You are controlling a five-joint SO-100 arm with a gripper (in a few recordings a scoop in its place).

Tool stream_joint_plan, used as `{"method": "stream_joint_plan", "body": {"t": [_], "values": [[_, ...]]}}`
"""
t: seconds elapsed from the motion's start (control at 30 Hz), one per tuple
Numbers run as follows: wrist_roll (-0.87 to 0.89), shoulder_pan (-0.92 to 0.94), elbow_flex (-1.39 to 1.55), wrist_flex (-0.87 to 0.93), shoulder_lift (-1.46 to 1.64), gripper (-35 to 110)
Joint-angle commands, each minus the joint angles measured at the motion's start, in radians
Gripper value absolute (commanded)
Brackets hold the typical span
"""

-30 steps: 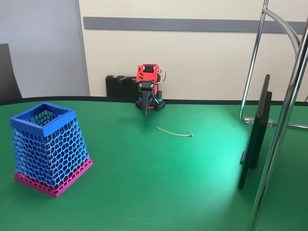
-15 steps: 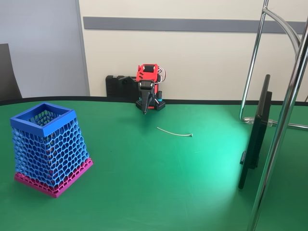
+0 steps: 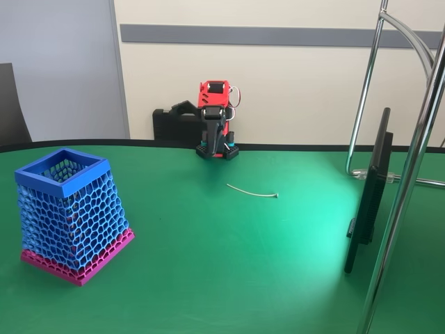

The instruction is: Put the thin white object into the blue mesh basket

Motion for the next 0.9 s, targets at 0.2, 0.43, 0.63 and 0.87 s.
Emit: {"method": "stream_joint_plan", "body": {"t": [0.2, 0.43, 0.63, 0.87], "values": [[0.156, -0.107, -0.250, 0.048, -0.314, 1], [0.290, -0.232, -0.426, 0.104, -0.588, 1], [0.367, -0.334, -0.543, 0.149, -0.785, 7], [0.419, -0.426, -0.627, 0.149, -0.968, 16]]}}
